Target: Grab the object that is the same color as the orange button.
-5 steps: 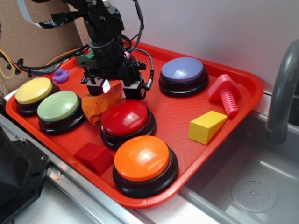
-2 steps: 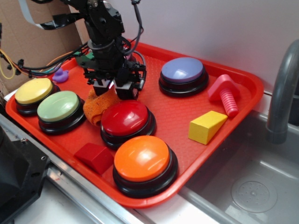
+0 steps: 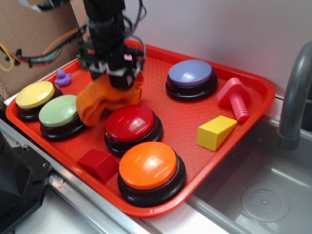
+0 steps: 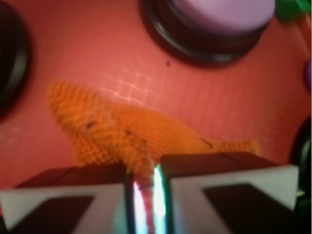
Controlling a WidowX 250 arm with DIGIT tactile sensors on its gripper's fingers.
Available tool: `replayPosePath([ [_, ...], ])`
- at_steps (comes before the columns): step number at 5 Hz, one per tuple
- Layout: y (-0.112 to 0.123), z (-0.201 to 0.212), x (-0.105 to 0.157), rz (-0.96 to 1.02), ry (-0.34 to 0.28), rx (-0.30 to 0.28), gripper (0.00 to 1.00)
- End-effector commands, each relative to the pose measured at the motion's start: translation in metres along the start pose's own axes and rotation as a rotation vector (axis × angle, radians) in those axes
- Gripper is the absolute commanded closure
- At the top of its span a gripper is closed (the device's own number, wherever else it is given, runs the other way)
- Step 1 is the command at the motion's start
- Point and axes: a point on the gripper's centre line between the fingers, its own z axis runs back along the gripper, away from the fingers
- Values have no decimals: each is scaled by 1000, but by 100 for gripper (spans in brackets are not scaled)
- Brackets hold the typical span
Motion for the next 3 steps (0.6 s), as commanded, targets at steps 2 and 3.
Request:
replayPosePath([
  [2,25,120,14,-242,-96,-152,100],
  [3,30,133,16,-249,-127,-189,100],
])
